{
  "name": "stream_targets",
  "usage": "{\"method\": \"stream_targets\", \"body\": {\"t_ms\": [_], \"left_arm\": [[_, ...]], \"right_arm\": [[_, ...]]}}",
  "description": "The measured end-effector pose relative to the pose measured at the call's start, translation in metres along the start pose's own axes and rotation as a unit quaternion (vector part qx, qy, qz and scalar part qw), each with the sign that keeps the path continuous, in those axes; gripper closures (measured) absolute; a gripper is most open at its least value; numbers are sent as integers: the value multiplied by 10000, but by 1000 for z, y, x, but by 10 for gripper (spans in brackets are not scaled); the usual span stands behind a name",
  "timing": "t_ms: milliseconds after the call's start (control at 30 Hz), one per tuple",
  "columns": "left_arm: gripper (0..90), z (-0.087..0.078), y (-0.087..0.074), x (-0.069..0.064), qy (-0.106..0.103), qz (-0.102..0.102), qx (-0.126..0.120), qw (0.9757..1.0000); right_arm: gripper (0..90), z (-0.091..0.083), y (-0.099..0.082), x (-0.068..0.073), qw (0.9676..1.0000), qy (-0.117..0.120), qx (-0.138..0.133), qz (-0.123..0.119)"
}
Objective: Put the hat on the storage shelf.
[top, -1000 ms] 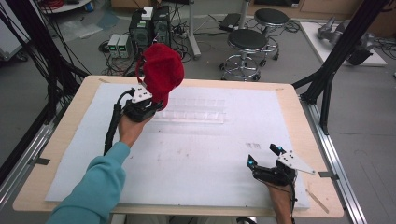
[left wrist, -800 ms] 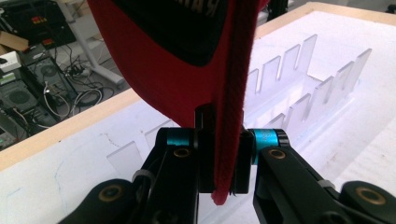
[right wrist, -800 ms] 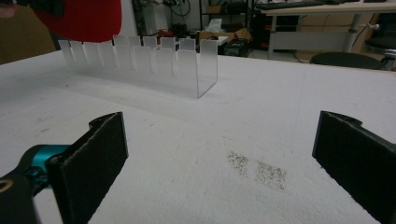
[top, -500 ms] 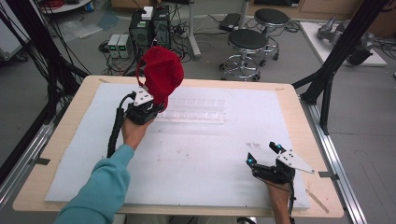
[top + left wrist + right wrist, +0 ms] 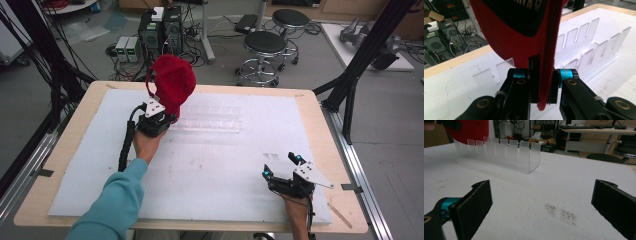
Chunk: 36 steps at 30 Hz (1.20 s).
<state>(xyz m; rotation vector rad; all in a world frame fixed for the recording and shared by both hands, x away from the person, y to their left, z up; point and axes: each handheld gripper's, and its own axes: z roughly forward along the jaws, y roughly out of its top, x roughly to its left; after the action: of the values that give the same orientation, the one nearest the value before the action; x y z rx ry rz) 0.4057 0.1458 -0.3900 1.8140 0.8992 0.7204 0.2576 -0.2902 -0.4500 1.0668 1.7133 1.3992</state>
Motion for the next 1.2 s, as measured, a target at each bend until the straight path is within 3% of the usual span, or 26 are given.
{"method": "stream_targets", "body": {"t_ms": [200, 600, 800, 900, 967, 1067, 1200], "left_arm": [[845, 5, -5, 0, -33, -29, 78, 10000], [824, 3, -7, 2, -228, -204, 329, 9990], [787, 1, -11, 3, -413, -275, 685, 9964], [769, 1, -12, 5, -486, -466, 701, 9953], [749, 0, -12, 5, -528, -431, 776, 9947], [668, -1, -11, 5, -606, -464, 804, 9938], [491, -5, -10, 4, -633, -508, 948, 9922]], "right_arm": [[21, -1, 0, -1, 9999, -15, -54, 101], [22, -2, -1, 0, 9999, -48, -92, 34], [21, -3, -1, 0, 9999, -72, -128, 45], [22, -4, -2, -1, 9996, -135, -211, 125], [21, -5, -2, -3, 9994, -114, -225, 248], [22, -5, -3, -5, 9990, -86, -276, 333], [21, -5, -3, -5, 9991, -64, -280, 327]]}}
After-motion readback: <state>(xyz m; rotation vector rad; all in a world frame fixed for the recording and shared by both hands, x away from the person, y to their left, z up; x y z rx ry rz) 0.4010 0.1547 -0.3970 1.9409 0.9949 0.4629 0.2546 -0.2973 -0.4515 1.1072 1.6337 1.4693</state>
